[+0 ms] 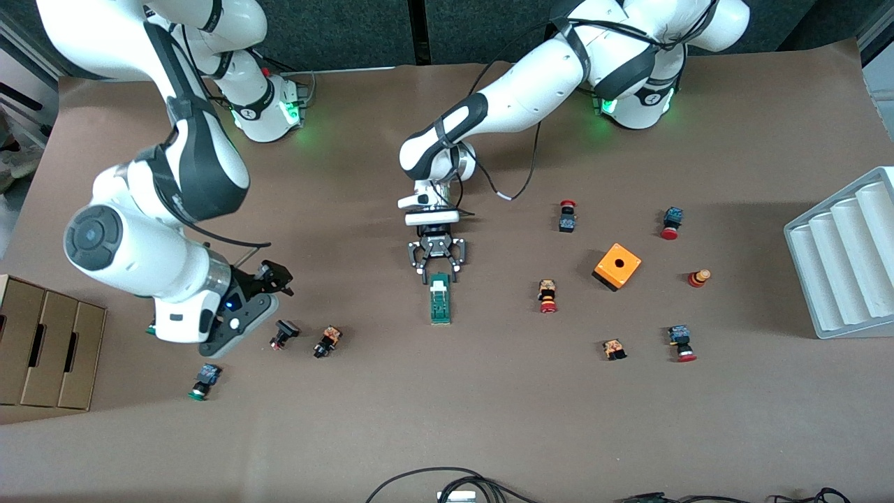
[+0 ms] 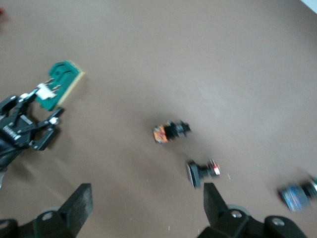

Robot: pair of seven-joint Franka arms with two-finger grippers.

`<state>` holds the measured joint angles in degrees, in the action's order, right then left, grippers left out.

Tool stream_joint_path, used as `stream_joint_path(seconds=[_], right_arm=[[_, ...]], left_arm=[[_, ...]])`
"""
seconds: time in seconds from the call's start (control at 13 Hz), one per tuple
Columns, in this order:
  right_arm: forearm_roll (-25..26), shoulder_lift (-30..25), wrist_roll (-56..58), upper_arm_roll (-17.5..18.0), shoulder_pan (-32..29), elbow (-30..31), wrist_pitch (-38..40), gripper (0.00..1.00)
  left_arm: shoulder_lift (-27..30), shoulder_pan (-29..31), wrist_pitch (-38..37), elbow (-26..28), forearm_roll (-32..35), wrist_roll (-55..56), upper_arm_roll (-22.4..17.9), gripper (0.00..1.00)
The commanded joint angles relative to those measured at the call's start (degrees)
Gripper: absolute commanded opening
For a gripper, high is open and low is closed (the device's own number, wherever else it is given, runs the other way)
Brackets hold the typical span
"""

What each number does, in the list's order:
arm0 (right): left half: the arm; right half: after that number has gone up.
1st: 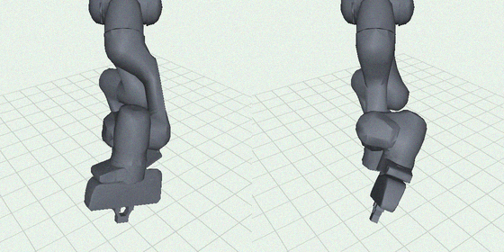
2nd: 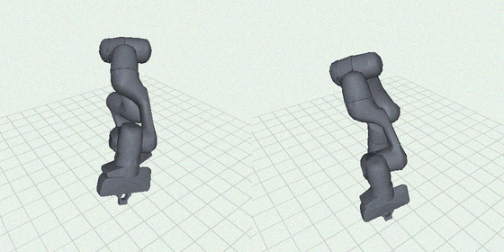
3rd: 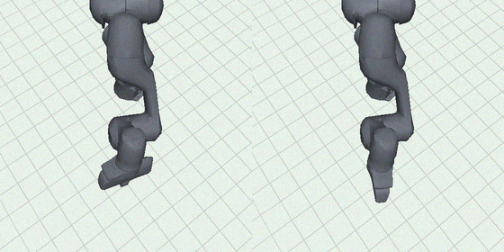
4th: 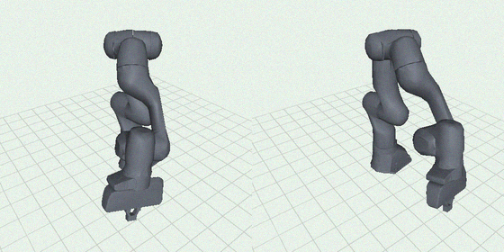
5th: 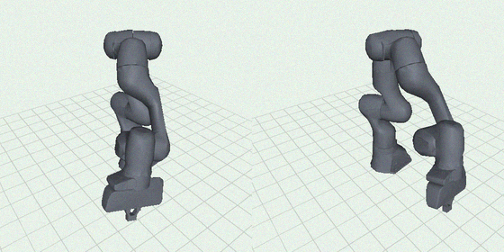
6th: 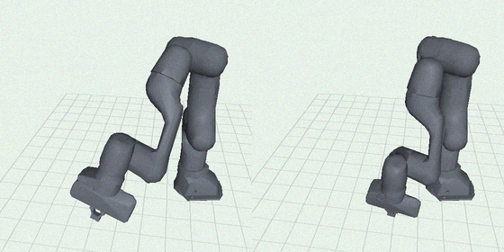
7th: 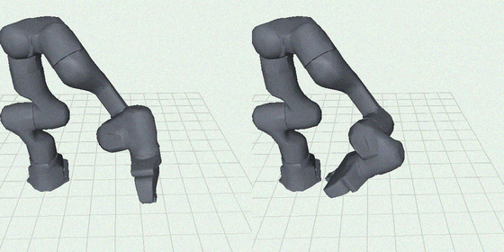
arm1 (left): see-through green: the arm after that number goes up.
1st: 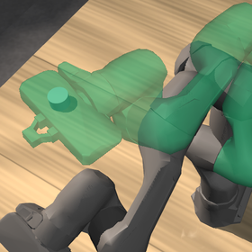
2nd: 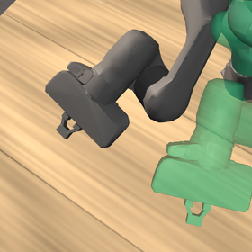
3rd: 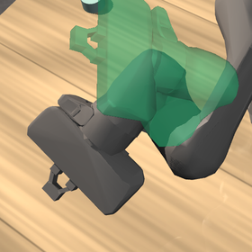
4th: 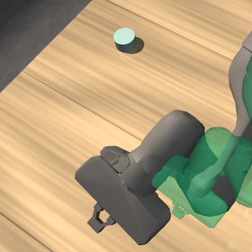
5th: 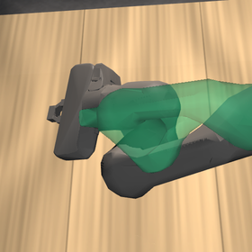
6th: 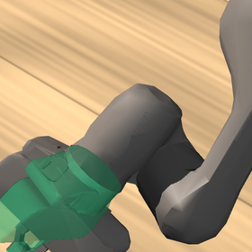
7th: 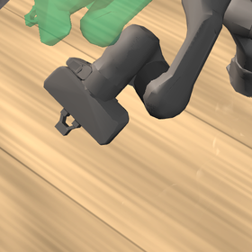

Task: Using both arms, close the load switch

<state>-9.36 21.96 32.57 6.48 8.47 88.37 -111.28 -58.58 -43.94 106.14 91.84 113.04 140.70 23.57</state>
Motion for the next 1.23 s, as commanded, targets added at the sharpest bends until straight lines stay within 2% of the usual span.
stream_joint_path(seconds=[0.0,0.23,0.54,0.85,1.16], right_arm=[[-4.0,1.77,12.04,-0.07,0.05,0.13,-3.58,1.0],[-2.07,2.3,14.63,-0.24,1.89,0.05,-3.94,1.0],[3.64,3.7,14.54,-0.24,6.28,-0.21,-4.03,1.0],[3.82,5.11,14.19,-0.33,11.11,-0.13,-5.08,1.0],[3.82,8.0,14.27,-0.42,14.63,-0.13,-9.55,1.0]], left_arm=[[-1.27,-0.8,-0.32,-2.28,0.6,0.19,-0.45,0.72],[-1.36,-0.8,-0.4,-2.19,0.69,0.28,-0.45,0.71],[-1.54,-0.98,-0.75,-1.75,0.78,0.1,-0.45,0.71],[-1.54,-1.24,-0.76,-1.75,0.69,0.1,-0.54,0.69],[-1.54,-1.24,-0.76,-1.75,0.69,0.02,-0.8,0.68]])
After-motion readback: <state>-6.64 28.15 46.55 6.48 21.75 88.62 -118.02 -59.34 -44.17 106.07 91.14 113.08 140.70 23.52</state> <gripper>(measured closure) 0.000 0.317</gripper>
